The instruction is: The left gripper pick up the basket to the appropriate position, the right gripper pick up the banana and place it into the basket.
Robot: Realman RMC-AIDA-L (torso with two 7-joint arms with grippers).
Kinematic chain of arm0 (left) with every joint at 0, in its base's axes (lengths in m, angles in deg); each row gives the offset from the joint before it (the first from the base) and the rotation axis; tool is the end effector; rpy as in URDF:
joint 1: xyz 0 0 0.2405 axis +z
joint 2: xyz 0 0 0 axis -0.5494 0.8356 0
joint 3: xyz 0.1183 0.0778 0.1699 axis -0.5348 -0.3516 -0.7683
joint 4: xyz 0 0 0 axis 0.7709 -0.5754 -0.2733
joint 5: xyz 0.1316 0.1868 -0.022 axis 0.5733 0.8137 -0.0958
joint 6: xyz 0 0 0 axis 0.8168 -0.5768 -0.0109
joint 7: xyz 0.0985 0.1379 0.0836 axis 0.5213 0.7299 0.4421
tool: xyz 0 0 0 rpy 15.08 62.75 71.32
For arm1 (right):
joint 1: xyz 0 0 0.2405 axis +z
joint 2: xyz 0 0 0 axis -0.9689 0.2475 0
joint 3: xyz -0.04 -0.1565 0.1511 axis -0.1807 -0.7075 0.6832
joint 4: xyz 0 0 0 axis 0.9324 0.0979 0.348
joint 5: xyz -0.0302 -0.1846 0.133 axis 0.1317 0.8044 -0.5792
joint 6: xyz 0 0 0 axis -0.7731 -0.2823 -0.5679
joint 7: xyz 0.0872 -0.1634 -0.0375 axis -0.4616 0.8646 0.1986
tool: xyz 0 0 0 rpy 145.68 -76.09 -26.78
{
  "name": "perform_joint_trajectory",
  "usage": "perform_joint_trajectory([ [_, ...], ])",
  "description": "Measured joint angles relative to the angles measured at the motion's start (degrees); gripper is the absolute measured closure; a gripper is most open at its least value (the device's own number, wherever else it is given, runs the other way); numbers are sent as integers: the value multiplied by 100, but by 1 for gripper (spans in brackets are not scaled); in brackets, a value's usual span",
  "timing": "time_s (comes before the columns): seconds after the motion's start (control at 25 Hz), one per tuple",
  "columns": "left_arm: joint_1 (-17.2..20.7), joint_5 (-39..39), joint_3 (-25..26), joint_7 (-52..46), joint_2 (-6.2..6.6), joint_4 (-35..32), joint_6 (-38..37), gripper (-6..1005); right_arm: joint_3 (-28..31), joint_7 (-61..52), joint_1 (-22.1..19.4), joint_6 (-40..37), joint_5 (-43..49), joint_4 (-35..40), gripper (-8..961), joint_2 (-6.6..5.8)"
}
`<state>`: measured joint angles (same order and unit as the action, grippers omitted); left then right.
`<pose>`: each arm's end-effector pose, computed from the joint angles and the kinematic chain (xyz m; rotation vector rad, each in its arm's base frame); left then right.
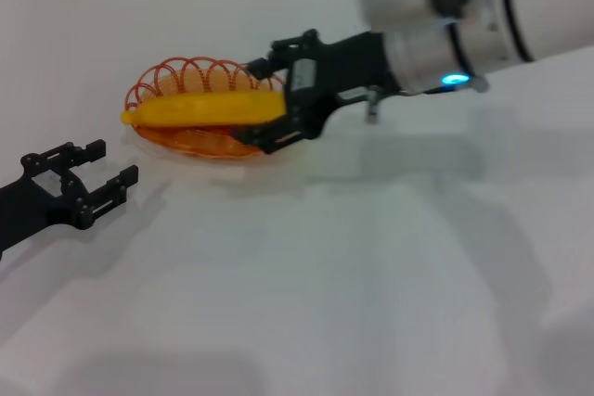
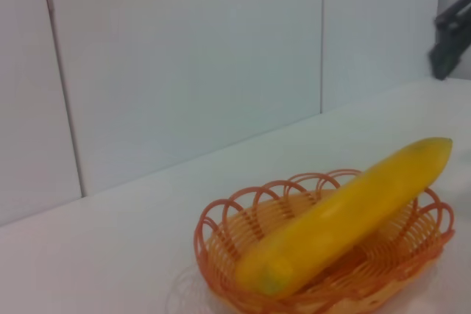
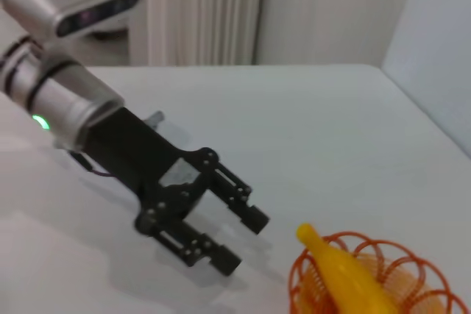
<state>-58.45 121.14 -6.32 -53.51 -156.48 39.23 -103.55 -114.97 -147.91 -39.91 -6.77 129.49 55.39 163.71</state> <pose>-0.3192 0.3412 -0.0310 -2.3675 -0.4797 -0.5138 0.0924 0.3866 -0.0743 -2.8781 0.1289 0.2107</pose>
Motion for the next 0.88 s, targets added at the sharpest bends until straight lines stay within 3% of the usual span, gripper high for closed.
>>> perform_joint_trajectory([
  [0.16,7,-2,10,0,6,-5,-2,408,826,695,14,-434,-257,-722,76,-9],
  [0.44,11,-5,13,0,6,-18,4,408,1913,1517,-132,-482,-274,-1616,76,-17],
  [0.88,63,-11,14,8,6,-22,10,408,2127,1763,-750,-503,-155,-1718,76,-93],
])
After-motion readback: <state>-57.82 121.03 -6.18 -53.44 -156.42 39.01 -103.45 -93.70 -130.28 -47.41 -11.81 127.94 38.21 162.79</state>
